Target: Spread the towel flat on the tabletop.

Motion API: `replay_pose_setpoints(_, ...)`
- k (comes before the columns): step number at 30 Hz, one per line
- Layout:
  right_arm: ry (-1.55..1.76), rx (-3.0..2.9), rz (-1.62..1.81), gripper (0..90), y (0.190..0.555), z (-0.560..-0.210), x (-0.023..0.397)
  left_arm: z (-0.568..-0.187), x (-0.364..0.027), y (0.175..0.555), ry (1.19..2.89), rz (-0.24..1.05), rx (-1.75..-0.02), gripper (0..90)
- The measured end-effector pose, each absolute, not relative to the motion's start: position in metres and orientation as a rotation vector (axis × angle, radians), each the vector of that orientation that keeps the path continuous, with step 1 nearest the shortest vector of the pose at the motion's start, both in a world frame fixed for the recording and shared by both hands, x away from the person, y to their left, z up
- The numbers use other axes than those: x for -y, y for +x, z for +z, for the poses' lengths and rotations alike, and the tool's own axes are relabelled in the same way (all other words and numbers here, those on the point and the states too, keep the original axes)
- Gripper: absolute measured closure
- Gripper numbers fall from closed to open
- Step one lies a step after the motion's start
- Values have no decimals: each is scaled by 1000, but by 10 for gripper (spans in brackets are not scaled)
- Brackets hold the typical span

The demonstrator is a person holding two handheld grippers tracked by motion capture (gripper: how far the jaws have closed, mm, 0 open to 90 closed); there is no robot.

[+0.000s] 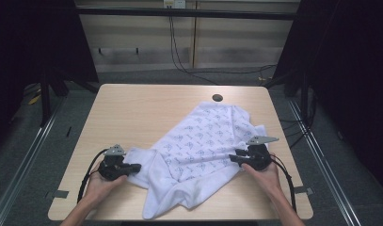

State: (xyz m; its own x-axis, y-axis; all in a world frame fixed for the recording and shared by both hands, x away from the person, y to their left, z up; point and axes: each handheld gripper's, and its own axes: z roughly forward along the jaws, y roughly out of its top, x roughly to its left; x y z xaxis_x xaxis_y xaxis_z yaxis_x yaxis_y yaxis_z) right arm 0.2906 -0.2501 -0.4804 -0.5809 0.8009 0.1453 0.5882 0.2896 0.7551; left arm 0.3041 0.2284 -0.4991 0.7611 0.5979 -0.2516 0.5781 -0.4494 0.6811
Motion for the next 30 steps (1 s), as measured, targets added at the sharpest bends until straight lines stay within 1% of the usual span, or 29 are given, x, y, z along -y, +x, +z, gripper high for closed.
replay_pose_setpoints(3, 1160, -2378, 1279, 589, 273, -469, 228, -497, -230, 289, 2159, -19, -858, 893)
replay_pose_setpoints(5, 1069, -2467, 1350, 609, 259, -466, 205, -495, -232, 283, 2148, -40, -847, 891)
replay_pose_setpoints(8, 953, -2566, 1441, 594, 243, -463, 169, -486, -235, 284, 2039, -62, -842, 892)
replay_pose_setpoints(10, 874, -2608, 1471, 584, 237, -458, 149, -482, -233, 290, 2015, -46, -827, 894)
replay_pose_setpoints(13, 811, -2669, 1546, 566, 234, -458, 125, -489, -221, 302, 2047, -46, -846, 891)
replay_pose_setpoints(15, 754, -2738, 1524, 547, 233, -464, 110, -494, -216, 305, 2088, -24, -845, 877)
replay_pose_setpoints(20, 672, -2841, 1462, 537, 227, -479, 95, -498, -215, 303, 2139, 4, -849, 872)
replay_pose_setpoints(21, 673, -2865, 1442, 561, 226, -481, 94, -500, -215, 303, 2146, 1, -859, 871)
replay_pose_setpoints(22, 663, -2853, 1418, 691, 224, -483, 94, -501, -216, 303, 2146, 4, -854, 871)
replay_pose_setpoints(23, 659, -2827, 1416, 786, 225, -483, 96, -501, -216, 303, 2148, 9, -852, 871)
replay_pose_setpoints(24, 682, -2808, 1424, 837, 226, -482, 98, -501, -215, 301, 2150, 23, -848, 871)
replay_pose_setpoints(25, 719, -2764, 1446, 857, 228, -479, 103, -500, -215, 300, 2159, 37, -840, 871)
replay_pose_setpoints(27, 796, -2684, 1479, 864, 233, -472, 118, -501, -215, 299, 2162, 60, -832, 867)
replay_pose_setpoints(30, 956, -2530, 1477, 864, 243, -465, 154, -501, -217, 298, 2161, 62, -832, 863)
